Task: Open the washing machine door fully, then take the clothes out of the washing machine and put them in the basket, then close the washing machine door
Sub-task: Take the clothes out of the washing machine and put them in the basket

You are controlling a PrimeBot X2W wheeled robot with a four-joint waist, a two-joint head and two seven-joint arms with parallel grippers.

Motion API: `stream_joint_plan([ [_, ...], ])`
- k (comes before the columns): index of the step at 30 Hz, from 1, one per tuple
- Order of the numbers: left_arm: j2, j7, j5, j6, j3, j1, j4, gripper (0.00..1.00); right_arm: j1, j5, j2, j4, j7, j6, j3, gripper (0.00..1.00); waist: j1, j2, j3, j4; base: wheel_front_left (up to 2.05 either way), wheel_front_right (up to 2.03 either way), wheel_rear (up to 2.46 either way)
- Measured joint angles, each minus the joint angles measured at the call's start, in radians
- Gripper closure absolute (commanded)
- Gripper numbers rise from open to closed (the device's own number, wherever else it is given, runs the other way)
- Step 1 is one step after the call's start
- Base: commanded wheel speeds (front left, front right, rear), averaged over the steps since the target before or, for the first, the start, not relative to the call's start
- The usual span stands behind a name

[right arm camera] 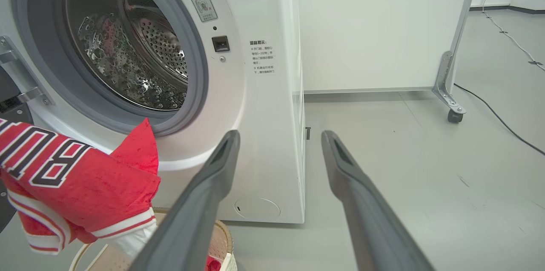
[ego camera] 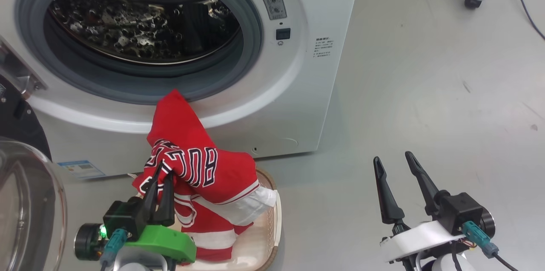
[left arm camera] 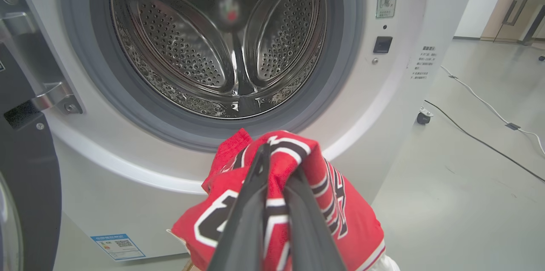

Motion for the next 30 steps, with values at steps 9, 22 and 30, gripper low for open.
stream_joint_plan([
  [9,-0.002,0.0,-0.008,0.003,-0.007,-0.034,0.086,1.0,-0.055,-0.013,0.0,-0.033,0.0,0.009,0.015,0.0,0.0,0.0,0.095,-0.015,0.0,0.0,0.0],
  [22,-0.006,0.031,-0.043,0.003,0.013,-0.213,0.307,1.0,-0.17,-0.022,-0.001,-0.062,0.0,0.026,0.049,0.0,0.0001,0.0,0.266,-0.061,0.0,0.0,0.0],
  [30,-0.008,0.1,-0.062,0.002,0.022,-0.306,0.474,1.0,-0.248,-0.021,-0.001,-0.064,0.0,0.034,0.071,0.0,0.0001,0.0,0.362,-0.098,0.0,0.0,0.0],
])
